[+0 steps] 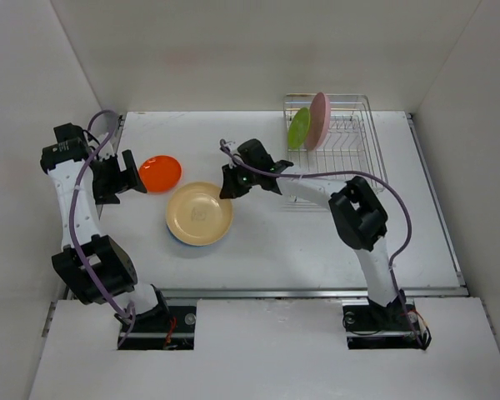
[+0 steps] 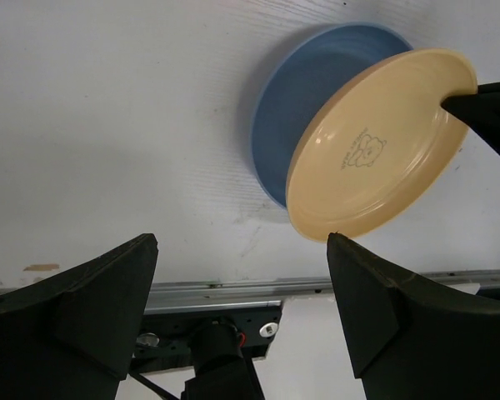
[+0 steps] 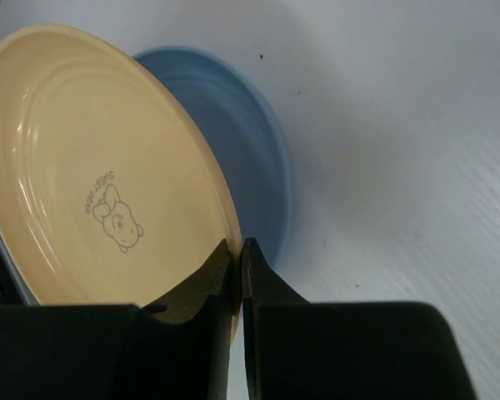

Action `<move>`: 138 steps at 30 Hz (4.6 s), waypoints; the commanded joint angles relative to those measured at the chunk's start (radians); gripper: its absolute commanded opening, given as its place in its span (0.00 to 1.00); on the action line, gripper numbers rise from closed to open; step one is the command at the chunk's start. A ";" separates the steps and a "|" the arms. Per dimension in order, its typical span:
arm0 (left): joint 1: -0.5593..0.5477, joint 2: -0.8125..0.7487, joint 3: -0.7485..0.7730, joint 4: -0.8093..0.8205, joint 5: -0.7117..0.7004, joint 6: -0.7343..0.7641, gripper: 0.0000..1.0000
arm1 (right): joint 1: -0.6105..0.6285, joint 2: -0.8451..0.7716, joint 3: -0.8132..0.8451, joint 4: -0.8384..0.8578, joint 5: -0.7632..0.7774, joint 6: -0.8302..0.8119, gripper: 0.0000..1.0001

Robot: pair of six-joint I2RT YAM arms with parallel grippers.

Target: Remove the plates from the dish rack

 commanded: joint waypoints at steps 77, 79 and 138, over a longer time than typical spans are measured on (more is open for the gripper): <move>-0.038 -0.026 0.010 -0.021 -0.089 0.040 0.80 | -0.353 -0.327 0.326 -0.118 1.411 -0.261 0.00; -0.038 -0.039 0.010 -0.030 -0.080 0.040 0.80 | -0.339 -0.358 0.340 -0.075 1.522 -0.328 0.00; -0.038 -0.066 -0.019 -0.040 -0.083 0.040 0.80 | 0.005 -0.185 0.223 -0.290 0.456 -0.033 0.67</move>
